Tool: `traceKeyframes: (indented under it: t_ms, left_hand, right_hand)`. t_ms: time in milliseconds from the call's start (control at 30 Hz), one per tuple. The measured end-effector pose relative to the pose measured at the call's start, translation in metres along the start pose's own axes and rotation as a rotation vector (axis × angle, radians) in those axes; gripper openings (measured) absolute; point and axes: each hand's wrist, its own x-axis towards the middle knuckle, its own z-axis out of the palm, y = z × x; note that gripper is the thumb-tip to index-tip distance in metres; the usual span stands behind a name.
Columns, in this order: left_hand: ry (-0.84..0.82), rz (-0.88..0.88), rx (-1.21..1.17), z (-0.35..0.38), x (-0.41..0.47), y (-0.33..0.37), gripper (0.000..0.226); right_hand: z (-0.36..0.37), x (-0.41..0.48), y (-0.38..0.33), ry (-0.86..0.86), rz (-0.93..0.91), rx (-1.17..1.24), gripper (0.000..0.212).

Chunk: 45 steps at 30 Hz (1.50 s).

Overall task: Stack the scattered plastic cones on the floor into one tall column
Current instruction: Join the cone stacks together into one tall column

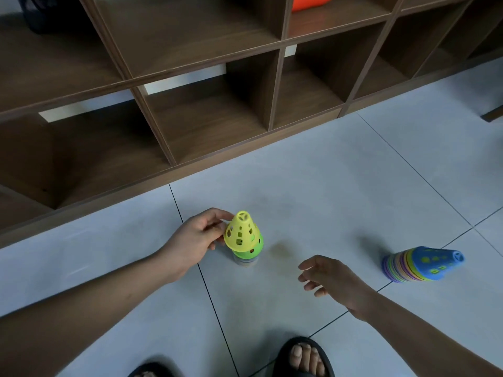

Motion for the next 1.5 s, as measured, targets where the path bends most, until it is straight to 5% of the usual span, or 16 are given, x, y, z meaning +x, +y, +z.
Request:
traceKeyframes:
  t_ms: [233, 333, 600, 933, 1267, 1500]
  left_hand:
    - [0.089, -0.091, 0.067, 0.018, -0.012, -0.026, 0.007]
    - [0.114, -0.197, 0.084, 0.029, -0.021, -0.038, 0.005]
    - [-0.134, -0.304, 0.141, 0.070, -0.047, -0.035, 0.011]
    - [-0.215, -0.272, 0.173, 0.107, -0.048, -0.023, 0.010]
    - [-0.225, -0.274, 0.185, 0.108, -0.049, -0.027, 0.009]
    - [-0.191, -0.138, 0.210, 0.111, -0.052, -0.021, 0.015]
  right_hand:
    - [-0.035, -0.029, 0.004, 0.252, -0.128, -0.042, 0.022]
    - [-0.063, -0.044, 0.003, 0.487, -0.269, -0.217, 0.018]
    - [-0.151, -0.073, 0.026, 1.021, -0.474, -0.680, 0.029]
    - [-0.180, -0.068, 0.098, 0.722, -0.052, -0.108, 0.064]
    - [-0.165, -0.043, 0.120, 0.510, -0.072, 0.085, 0.053]
    - [-0.102, -0.035, 0.095, 0.385, -0.144, -0.032, 0.055]
